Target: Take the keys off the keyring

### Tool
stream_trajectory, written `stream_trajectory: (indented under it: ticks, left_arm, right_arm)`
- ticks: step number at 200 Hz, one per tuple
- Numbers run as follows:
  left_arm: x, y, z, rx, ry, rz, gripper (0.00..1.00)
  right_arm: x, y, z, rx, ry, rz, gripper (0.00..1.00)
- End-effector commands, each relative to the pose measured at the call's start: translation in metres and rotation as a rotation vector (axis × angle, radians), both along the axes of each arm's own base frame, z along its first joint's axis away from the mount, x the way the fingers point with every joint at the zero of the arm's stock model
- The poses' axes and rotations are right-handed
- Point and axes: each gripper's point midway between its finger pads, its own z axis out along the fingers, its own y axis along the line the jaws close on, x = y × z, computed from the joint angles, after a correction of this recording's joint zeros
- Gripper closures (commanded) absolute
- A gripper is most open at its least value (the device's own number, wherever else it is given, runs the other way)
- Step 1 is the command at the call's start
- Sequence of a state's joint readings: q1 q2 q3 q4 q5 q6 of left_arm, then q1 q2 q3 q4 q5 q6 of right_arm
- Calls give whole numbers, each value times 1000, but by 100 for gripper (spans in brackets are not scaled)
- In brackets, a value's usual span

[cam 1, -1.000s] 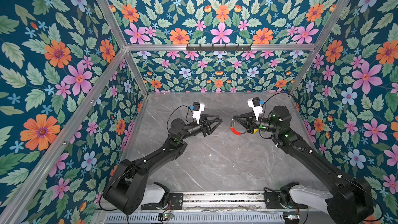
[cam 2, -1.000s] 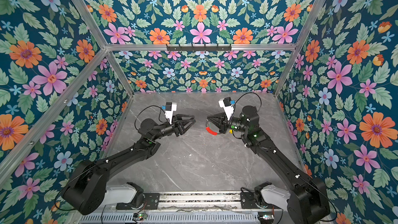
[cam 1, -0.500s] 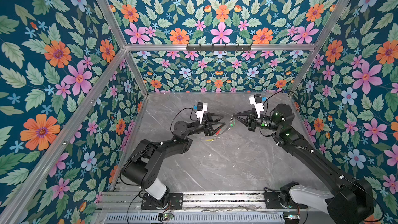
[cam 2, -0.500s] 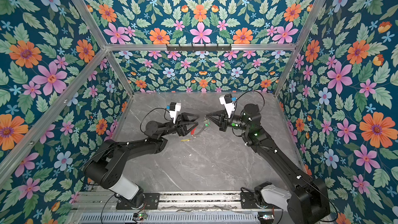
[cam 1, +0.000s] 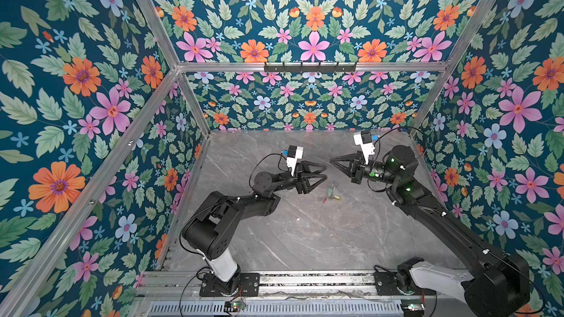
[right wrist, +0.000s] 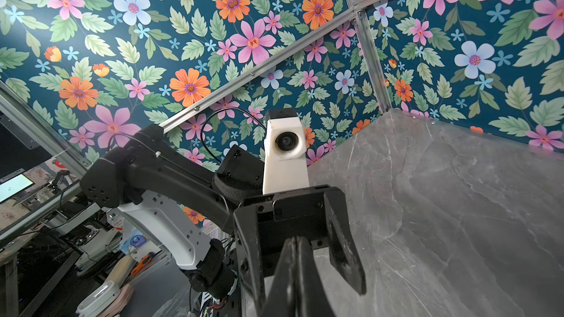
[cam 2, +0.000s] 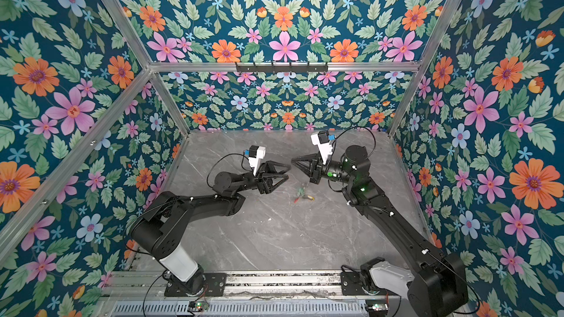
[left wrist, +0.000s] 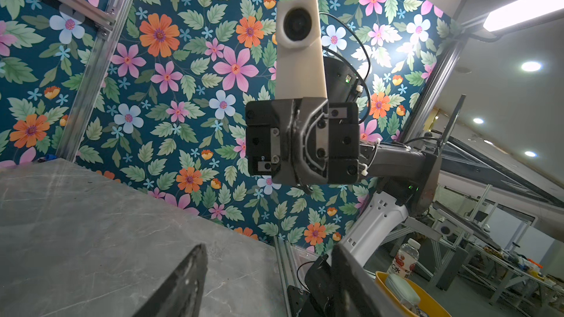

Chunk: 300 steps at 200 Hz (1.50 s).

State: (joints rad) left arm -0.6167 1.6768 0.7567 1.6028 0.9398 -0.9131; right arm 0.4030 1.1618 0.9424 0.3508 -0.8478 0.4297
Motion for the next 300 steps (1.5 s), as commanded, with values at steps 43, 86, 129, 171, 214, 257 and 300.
stream_trajectory:
  ticks: [43,86,129,171,214,257,300]
  left_arm:
    - [-4,15,5,-14,-42,101,34]
    - [-9,36,12,-35,-37,229,19]
    - [-15,55,26,-97,0,283,0]
    - [1,78,20,-185,139,370,0]
    - [20,84,9,-222,301,309,0]
    - [-7,100,37,-239,90,375,0]
    - [-7,124,32,-260,162,499,0]
  right_arm:
    - [12,1,-19,-69,56,-95,100]
    - [21,-3,-56,-197,119,-257,71]
    - [24,-17,-109,-281,298,-346,23]
    - [23,-39,-180,-445,498,-456,28]
    - [21,-53,-234,-664,556,-581,41]
    - [8,-60,-257,-743,580,-596,41]
    - [-19,-73,-274,-778,663,-597,41]
